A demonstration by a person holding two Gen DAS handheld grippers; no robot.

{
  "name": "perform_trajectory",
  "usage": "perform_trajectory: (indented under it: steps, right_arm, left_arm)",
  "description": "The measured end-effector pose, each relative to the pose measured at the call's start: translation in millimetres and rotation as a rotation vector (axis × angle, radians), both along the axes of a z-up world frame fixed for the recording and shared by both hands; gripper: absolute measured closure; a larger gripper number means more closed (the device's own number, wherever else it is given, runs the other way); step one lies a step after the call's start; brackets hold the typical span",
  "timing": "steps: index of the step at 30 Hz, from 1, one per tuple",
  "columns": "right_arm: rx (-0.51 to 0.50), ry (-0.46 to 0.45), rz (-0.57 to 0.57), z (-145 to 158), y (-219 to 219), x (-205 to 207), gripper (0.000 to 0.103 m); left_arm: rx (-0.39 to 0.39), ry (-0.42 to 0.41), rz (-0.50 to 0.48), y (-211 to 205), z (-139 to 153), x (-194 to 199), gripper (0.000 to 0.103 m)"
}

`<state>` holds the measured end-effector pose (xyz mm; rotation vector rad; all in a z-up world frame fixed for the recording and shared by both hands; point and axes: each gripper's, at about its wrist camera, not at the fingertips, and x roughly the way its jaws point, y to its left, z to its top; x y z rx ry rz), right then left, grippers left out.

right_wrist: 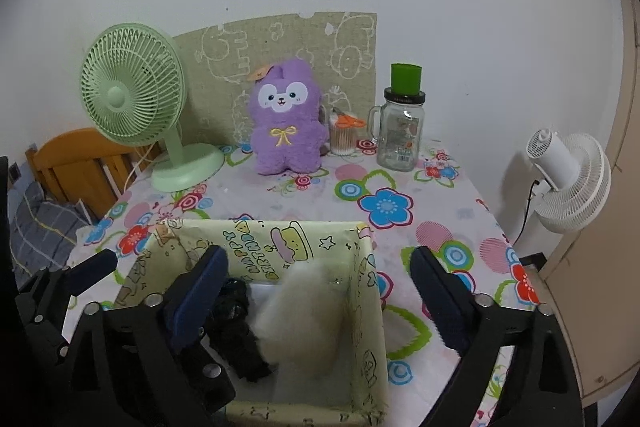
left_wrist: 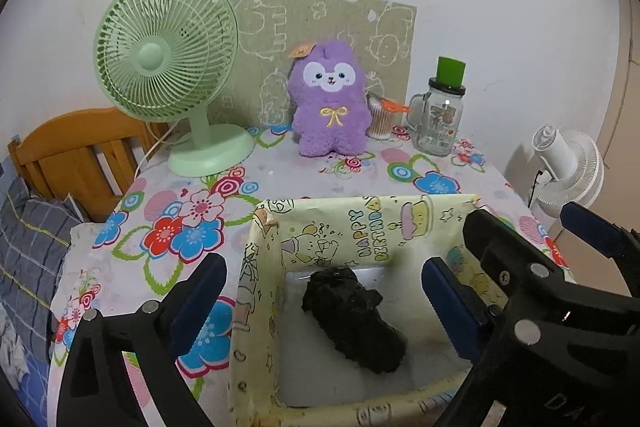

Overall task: Organize soft objects
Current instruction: 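Release the black bundle and white cloth into the fabric box, withdraw both tools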

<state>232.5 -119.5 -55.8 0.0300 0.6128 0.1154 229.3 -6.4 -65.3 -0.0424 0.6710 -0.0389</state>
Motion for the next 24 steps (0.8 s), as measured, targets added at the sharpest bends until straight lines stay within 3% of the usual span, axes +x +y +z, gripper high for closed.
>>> perform_trajectory:
  steps: [24]
  right_arm:
    - [0.014,-0.125,-0.012,61.4,-14.3,-100.5,0.000]
  left_arm:
    - [-0.005,-0.114,0.004,-7.8,56.8,-94.1,0.004]
